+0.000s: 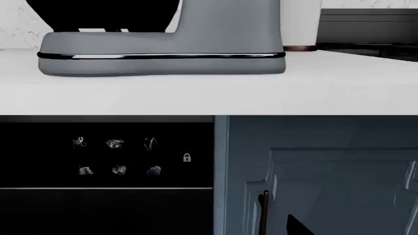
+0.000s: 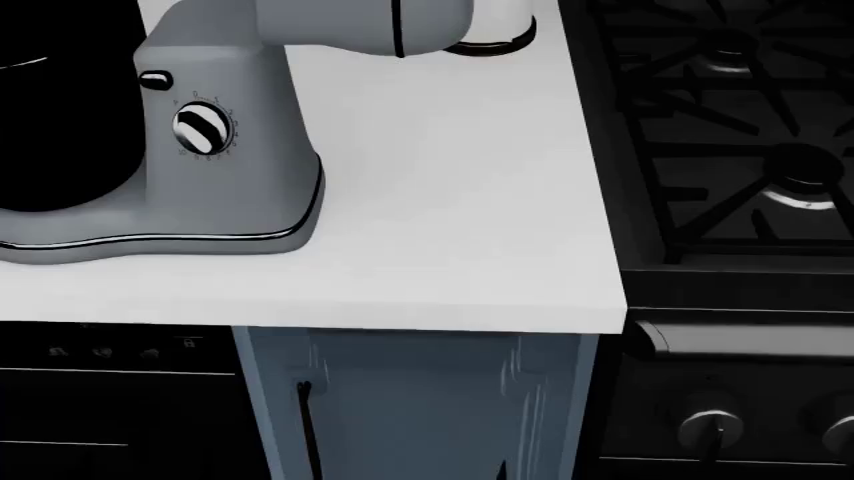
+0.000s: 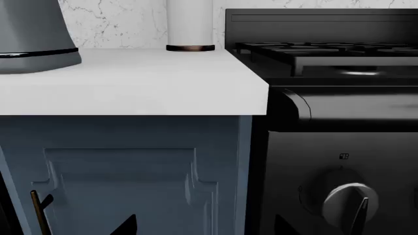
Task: Close the stand mixer head.
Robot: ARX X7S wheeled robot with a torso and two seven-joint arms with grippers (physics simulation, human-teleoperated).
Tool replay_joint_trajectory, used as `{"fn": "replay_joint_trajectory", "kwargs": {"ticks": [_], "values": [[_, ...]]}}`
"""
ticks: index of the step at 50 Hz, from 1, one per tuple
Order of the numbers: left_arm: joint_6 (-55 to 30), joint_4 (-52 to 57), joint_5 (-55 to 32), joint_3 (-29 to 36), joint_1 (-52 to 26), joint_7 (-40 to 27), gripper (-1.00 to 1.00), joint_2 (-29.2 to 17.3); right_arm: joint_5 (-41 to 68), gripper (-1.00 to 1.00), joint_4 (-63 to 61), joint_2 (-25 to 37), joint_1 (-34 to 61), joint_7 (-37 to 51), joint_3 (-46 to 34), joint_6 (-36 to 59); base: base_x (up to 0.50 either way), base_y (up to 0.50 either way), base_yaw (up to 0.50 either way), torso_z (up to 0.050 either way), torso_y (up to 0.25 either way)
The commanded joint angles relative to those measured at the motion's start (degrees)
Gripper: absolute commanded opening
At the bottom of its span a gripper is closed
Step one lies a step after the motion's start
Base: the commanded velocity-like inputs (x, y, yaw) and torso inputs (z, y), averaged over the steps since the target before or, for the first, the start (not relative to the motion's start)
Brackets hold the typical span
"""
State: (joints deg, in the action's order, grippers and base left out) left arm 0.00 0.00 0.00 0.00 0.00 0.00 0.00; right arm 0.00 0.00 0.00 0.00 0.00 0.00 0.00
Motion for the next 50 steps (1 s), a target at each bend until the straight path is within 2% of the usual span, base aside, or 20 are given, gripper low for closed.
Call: {"fn": "replay_joint_trajectory", "kwargs": {"ticks": [1, 10, 11, 19, 24, 28, 30, 34, 40, 44, 50], "values": [[-0.18, 0.49, -1.92, 2.3, 0.23, -2.32, 1.0, -1.93, 2.98, 1.0, 0.39, 2.99, 0.0, 3.63, -3.65, -0.57, 0.0, 0.0, 0.0, 0.0, 0.0], [1.34, -0.86, -3.1, 3.64, -0.95, -3.23, 1.0, -3.13, 3.44, 1.0, 0.95, 3.62, 1.19, 4.9, -4.74, -0.18, 0.0, 0.0, 0.0, 0.0, 0.0], [3.67, -0.22, -3.89, 3.73, -0.15, -2.47, 1.0, -3.41, 3.47, 1.0, 0.76, 3.68, 1.09, 5.03, -4.87, -0.11, 0.0, 0.0, 0.0, 0.0, 0.0], [5.27, 0.88, -3.94, 4.55, 0.31, -3.09, 1.0, -4.4, 4.82, 1.0, 0.77, 4.14, 1.42, 5.54, -5.17, -0.7, 0.0, 0.0, 0.0, 0.05, 0.0], [-2.68, 12.56, -5.48, 4.69, -1.45, -3.28, 1.0, -5.65, 5.87, 1.0, -13.58, 6.63, 3.04, 6.46, -4.49, 9.78, 0.0, 0.0, 0.0, 0.05, 0.0], [-9.66, 19.28, -6.88, 3.2, -6.94, -5.12, 1.0, -6.05, 10.2, 1.0, -23.79, 8.22, 9.44, 6.22, -2.62, 20.76, 0.0, 0.0, 0.0, 0.05, 0.0], [-12.09, 20.97, -7.81, 1.71, -9.99, -6.57, 1.0, -5.95, 11.79, 1.0, -27.03, 8.45, 11.7, 6.56, -1.55, 23.28, 0.0, 0.0, 0.0, 0.05, 0.0], [-16.28, 24.27, -9.49, 0.01, -14.02, -7.87, 1.0, -6.58, 13.3, 1.0, -29.33, 8.95, 15.94, 7.15, -0.73, 26.99, 0.0, 0.0, 0.0, 0.05, 0.0], [-18.24, 27.5, -9.84, -1.71, -17.57, -8.98, 1.0, -8.42, 16.98, 1.0, -32.7, 9.89, 20.08, 7.44, 1.79, 32.1, 0.0, 0.0, 0.0, 0.05, 0.0], [-17.12, 29.1, -10.14, -2.26, -16.16, -7.82, 1.0, -10.27, 17.03, 1.0, -34.36, 11.21, 19.16, 7.8, 2.58, 33.19, 0.0, 0.0, 0.0, 0.05, 0.0], [-18.0, 30.62, -11.58, -3.81, -15.59, -8.35, 1.0, -10.72, 17.06, 1.0, -34.29, 11.31, 19.02, 8.1, 2.37, 33.0, 0.0, 0.0, 0.0, 0.05, 0.0]]}}
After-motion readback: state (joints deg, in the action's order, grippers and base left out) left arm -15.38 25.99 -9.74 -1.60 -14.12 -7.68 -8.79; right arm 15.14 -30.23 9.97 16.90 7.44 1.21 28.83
